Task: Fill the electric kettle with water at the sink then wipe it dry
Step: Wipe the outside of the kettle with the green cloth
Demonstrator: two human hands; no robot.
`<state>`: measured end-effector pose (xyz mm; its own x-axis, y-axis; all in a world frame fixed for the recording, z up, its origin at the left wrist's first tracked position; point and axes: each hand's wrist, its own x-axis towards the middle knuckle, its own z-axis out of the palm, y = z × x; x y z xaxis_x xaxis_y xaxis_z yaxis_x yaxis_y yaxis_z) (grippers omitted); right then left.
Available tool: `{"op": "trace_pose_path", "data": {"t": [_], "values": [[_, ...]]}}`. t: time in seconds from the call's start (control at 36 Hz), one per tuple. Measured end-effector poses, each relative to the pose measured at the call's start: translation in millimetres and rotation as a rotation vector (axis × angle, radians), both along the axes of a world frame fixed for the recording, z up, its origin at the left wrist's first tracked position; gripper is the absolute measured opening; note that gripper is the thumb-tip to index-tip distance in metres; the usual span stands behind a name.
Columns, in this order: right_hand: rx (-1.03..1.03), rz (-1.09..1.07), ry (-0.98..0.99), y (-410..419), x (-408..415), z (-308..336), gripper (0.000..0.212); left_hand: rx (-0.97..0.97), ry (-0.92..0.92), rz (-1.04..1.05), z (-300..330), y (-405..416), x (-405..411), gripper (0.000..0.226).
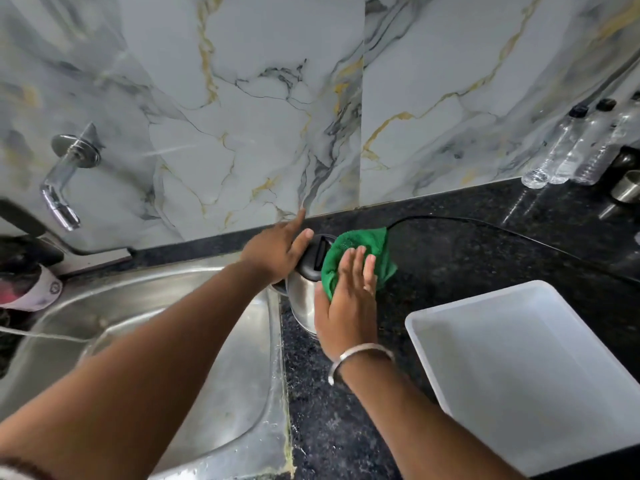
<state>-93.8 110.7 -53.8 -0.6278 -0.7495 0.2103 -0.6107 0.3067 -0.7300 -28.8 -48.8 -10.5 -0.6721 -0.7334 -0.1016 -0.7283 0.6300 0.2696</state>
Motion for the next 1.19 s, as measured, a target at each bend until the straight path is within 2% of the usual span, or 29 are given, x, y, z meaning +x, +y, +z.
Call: {"op": "trace_pose_path", "data": {"t": [0.14, 0.31, 0.42, 0.44, 0.5, 0.56, 0.58, 0.67, 0.78, 0.86, 1.0, 1.08, 1.19], "values": [[-0.096, -0.118, -0.041, -8.9, 27.5, -18.8, 0.076, -0.105, 0.028, 0.027, -2.1, 6.5, -2.1, 0.059], [-0.097, -0.004, -0.012, 2.5, 39.1, -37.3, 0.074, -0.145, -0.008, -0.007, -5.0, 2.3, -0.1, 0.060], [-0.137, 0.067, -0.120, 12.9, 33.4, -32.4, 0.074, -0.140, -0.031, -0.019, -4.4, 1.8, 0.3, 0.060], [-0.181, 0.088, -0.208, 17.9, 31.9, -25.6, 0.073, -0.131, -0.040, -0.020, -4.2, 1.1, 1.0, 0.061], [-0.275, 0.055, -0.530, 34.8, 22.0, -6.2, 0.064, -0.113, -0.043, -0.026, -4.4, -0.6, 2.8, 0.062], [-0.347, -0.123, -0.890, 54.8, -2.2, 12.2, 0.037, -0.106, -0.051, -0.044, -5.3, -2.8, 4.5, 0.064], [-0.407, -0.194, -1.023, 64.3, -18.6, 19.6, 0.033, -0.107, -0.052, -0.059, -5.8, -3.8, 5.2, 0.067], [-0.595, -0.341, -1.274, 90.1, -66.2, 42.6, 0.028, -0.109, -0.032, -0.083, -5.8, -4.6, 6.0, 0.083], [-0.587, -0.376, -1.244, 83.4, -101.0, 49.9, 0.021, -0.122, 0.007, -0.077, -6.8, -3.1, 5.0, 0.089], [-0.426, -0.310, -1.207, 41.1, -107.8, 34.1, 0.020, -0.129, 0.020, -0.072, -8.8, -2.2, 3.5, 0.089], [-0.153, -0.096, -1.196, -28.9, -100.1, 0.9, 0.030, -0.135, 0.028, -0.059, -12.0, -3.6, 2.4, 0.089], [-0.061, -0.150, -1.156, -44.9, -98.6, -24.3, 0.046, -0.171, 0.041, -0.039, -13.4, -3.5, 0.3, 0.087], [0.031, -0.343, -1.080, -29.8, -80.5, -47.7, 0.035, -0.192, 0.033, 0.009, -11.2, 3.3, -0.4, 0.068]]}}
